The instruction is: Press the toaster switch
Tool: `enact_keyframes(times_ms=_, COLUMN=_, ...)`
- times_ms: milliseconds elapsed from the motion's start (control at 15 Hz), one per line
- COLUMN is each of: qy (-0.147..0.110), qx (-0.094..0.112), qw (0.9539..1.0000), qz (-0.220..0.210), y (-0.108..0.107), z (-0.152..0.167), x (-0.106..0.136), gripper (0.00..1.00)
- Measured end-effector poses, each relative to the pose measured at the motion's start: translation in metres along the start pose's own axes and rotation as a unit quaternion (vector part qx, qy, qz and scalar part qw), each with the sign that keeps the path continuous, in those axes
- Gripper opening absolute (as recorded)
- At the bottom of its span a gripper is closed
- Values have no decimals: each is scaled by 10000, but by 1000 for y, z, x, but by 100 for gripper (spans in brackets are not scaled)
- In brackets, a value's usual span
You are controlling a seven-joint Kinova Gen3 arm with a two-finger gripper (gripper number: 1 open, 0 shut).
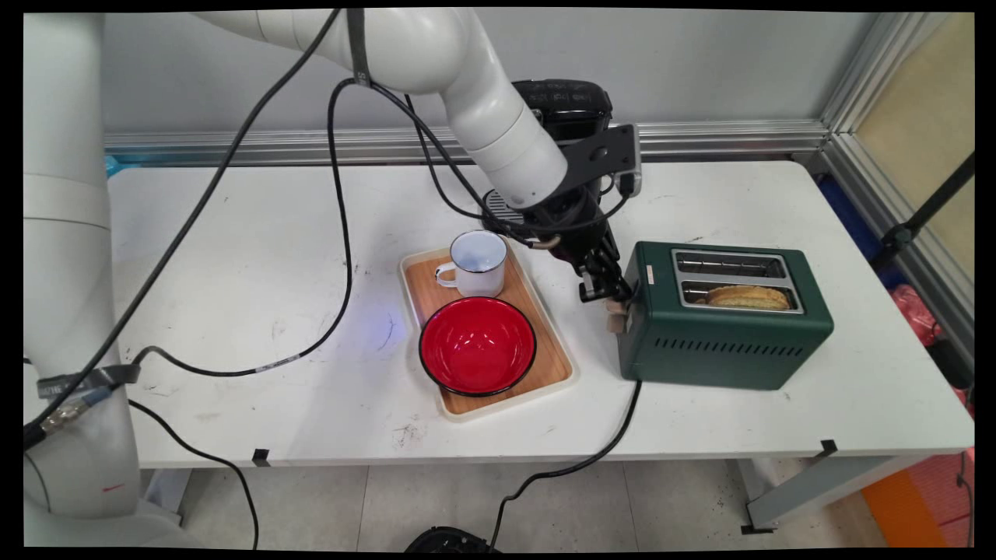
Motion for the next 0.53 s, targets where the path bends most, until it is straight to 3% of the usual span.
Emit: enact_keyframes(times_ms=533, qy=-114, qx=-37, qw=9999, qz=-25, y=1, z=8, x=-7, gripper=0)
